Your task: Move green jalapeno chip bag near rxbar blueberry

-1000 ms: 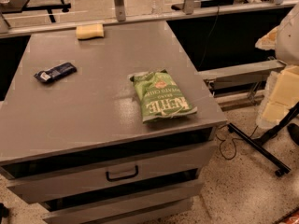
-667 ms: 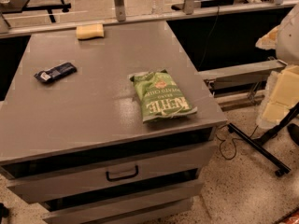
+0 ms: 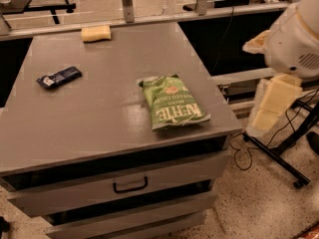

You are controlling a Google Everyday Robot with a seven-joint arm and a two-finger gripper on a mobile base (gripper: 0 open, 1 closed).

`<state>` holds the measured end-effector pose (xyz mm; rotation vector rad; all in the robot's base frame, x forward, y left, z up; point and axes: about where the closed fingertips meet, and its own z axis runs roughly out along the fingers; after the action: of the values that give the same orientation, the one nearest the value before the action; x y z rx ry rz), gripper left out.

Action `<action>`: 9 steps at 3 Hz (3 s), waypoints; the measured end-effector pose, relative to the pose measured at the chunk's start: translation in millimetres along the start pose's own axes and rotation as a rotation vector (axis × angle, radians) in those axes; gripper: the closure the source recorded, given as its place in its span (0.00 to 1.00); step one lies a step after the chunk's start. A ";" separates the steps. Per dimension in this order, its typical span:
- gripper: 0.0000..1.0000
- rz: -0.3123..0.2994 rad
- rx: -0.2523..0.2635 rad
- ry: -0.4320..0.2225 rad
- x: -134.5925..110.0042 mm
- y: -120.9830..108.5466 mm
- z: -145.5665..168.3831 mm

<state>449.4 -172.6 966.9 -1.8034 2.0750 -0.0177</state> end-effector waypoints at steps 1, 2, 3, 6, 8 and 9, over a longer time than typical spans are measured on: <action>0.00 -0.043 0.005 -0.061 -35.2 -6.2 34.4; 0.00 -0.031 -0.004 -0.082 -61.4 -7.9 72.7; 0.00 0.042 -0.013 -0.084 -67.3 -17.1 103.2; 0.42 0.185 -0.062 -0.101 -60.4 -30.3 153.3; 0.96 0.161 -0.090 -0.118 -65.9 -29.1 158.7; 1.00 0.127 -0.084 -0.191 -83.7 -36.0 139.1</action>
Offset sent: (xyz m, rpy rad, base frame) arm 0.0543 0.1135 -0.0890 0.1005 0.0130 0.0084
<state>532.8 -65.3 871.3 -1.6453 2.0752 0.2690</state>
